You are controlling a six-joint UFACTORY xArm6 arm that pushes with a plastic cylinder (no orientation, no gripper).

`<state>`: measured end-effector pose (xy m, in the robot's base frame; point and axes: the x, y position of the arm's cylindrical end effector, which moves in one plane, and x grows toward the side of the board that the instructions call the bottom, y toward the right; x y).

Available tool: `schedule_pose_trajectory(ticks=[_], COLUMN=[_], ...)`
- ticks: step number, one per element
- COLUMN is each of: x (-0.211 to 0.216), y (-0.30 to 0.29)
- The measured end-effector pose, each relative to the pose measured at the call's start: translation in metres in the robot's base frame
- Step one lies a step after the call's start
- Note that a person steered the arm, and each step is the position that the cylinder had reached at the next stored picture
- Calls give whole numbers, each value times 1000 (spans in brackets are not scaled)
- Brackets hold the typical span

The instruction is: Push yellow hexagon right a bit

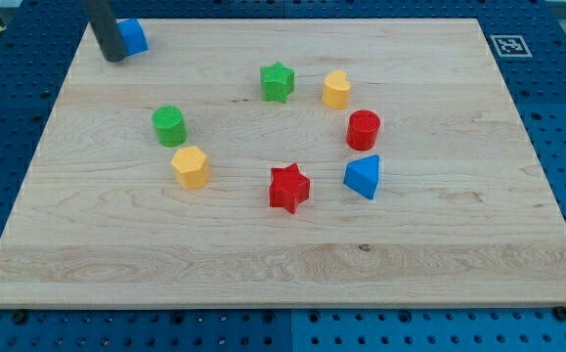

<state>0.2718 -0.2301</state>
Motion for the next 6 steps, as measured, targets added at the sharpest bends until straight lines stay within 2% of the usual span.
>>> schedule_pose_trajectory(ticks=[1, 2, 4, 5, 6], x=[-8, 3, 148, 187, 194], y=[10, 10, 13, 63, 117])
